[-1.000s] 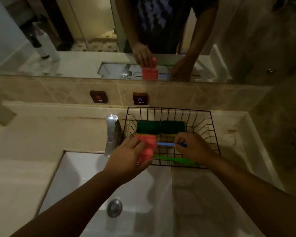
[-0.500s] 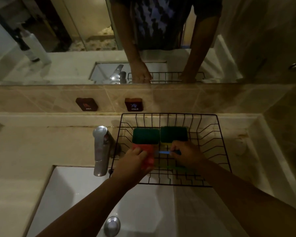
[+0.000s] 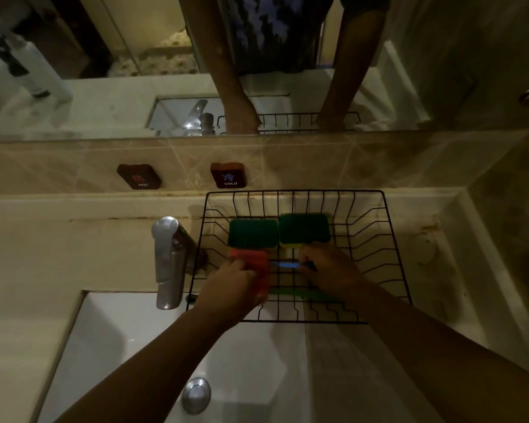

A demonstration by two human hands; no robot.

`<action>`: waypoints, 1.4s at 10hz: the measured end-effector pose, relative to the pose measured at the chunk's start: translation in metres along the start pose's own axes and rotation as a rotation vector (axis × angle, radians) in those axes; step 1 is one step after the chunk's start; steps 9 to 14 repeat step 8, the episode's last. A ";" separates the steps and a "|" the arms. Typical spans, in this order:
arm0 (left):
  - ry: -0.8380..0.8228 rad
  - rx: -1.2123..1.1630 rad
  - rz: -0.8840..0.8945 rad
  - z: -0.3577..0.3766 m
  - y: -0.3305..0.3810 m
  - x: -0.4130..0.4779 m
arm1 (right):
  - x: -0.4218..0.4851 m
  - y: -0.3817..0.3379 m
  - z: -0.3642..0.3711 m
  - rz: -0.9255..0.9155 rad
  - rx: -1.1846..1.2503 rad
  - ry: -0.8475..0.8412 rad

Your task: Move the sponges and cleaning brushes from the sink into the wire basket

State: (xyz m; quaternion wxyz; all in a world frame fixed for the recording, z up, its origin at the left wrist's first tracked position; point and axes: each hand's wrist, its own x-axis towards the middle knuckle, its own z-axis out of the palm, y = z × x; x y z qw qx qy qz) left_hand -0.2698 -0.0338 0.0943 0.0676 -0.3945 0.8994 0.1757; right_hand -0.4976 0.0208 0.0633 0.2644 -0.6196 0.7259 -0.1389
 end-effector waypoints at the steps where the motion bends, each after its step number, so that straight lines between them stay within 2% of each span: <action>1: 0.000 0.020 -0.008 -0.001 0.002 0.000 | -0.002 -0.002 0.002 0.007 -0.010 0.027; 4: 0.027 -0.062 -0.004 -0.006 0.003 -0.004 | -0.010 -0.010 -0.007 0.052 -0.047 0.023; 7: 0.102 -0.258 0.136 -0.034 0.008 -0.037 | -0.056 -0.037 -0.023 0.027 -0.080 0.161; 8: 0.138 -0.268 0.143 -0.045 0.002 -0.059 | -0.079 -0.058 -0.022 0.022 -0.032 0.221; 14: 0.138 -0.268 0.143 -0.045 0.002 -0.059 | -0.079 -0.058 -0.022 0.022 -0.032 0.221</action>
